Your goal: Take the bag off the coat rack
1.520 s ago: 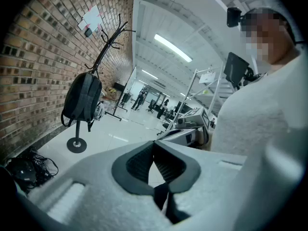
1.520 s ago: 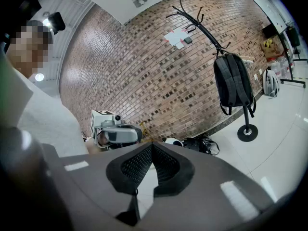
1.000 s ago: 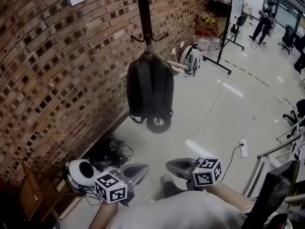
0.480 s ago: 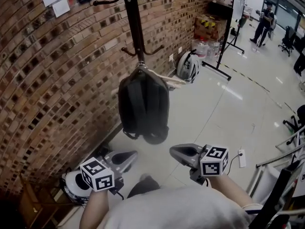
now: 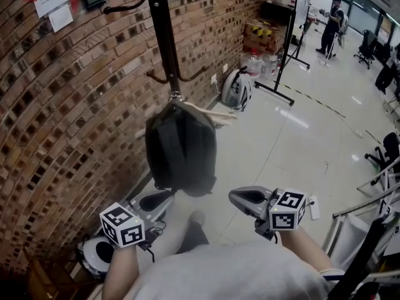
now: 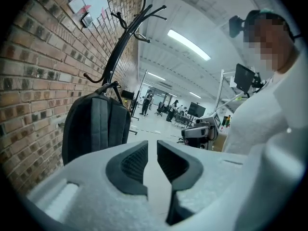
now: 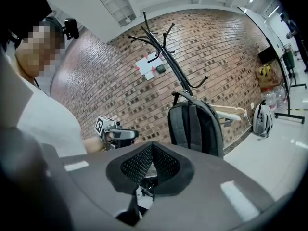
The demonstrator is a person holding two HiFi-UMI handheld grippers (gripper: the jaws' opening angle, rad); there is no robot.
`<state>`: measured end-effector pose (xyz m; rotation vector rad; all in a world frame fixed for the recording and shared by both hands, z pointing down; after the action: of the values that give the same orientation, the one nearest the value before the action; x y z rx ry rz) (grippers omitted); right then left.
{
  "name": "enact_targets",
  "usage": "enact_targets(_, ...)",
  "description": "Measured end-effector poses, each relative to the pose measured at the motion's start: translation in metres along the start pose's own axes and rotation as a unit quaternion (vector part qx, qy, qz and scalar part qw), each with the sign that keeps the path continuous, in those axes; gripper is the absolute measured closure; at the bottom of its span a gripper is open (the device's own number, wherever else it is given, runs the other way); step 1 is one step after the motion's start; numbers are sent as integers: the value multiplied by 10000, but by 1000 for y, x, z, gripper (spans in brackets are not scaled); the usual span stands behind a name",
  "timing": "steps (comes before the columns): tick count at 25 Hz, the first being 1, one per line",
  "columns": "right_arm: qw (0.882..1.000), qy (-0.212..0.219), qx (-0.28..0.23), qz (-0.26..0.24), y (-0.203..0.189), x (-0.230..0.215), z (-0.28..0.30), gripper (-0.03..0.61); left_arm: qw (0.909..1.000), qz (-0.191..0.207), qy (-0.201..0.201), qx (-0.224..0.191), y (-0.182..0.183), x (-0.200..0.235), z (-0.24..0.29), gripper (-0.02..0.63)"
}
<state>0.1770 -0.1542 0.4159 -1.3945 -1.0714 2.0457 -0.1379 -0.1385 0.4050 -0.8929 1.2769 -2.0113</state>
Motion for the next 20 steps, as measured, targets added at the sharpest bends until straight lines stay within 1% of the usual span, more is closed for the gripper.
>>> enact_targets(1, 10000, -54, 20, -33, 6, -6, 5, 567, 10000, -10, -18, 1, 1, 12, 2, 557)
enact_targets(2, 9999, -131, 40, -54, 11, -12, 10, 513, 10000, -58, -34, 0, 2, 24, 4, 551)
enact_targets(3, 9997, -231, 47, -79, 17, -19, 15, 496, 9999, -134, -44, -9, 3, 37, 7, 539)
enact_targets(4, 9994, -332, 40, -129, 23, -27, 22, 434, 9998, -210, -40, -29, 5, 51, 9, 516)
enact_targets(5, 9990, -402, 31, -195, 28, -34, 30, 408, 9997, -255, -15, -54, 8, 66, 10, 499)
enact_targets(6, 9987, -437, 20, -253, 35, -41, 40, 387, 9996, -253, 35, -74, 12, 81, 12, 467)
enact_targets(7, 9985, -460, -9, -286, 43, -48, 49, 367, 9997, -210, 107, -85, 16, 95, 13, 435)
enact_targets(10, 9972, -635, -243, -302, 71, -71, 72, 320, 9995, -47, 308, -78, 28, 136, 17, 380)
enact_targets(13, 9961, -729, -328, -377, 96, -96, 90, 252, 9997, 76, 247, 2, 39, 173, 24, 317)
enact_targets(15, 9961, -702, -261, -456, 108, -113, 102, 224, 9994, 246, 203, 102, 47, 194, 30, 264)
enact_targets(18, 9968, -549, 27, -586, 120, -137, 120, 114, 9982, 507, 60, 301, 54, 222, 42, 211)
enact_targets(20, 9954, -540, 242, -754, 126, -152, 131, 77, 9974, 574, -140, 413, 57, 237, 52, 172)
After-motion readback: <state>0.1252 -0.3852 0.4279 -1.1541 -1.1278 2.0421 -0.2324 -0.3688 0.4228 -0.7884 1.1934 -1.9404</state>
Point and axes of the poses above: the fingertips, and each gripper's own axes: z forward along the fingers, x to its left, y out of its top, the point moved 10 cm from there along -z, backward along the fingers, and after that the axes turned 8 degrees about z, right-handed, at the moved point
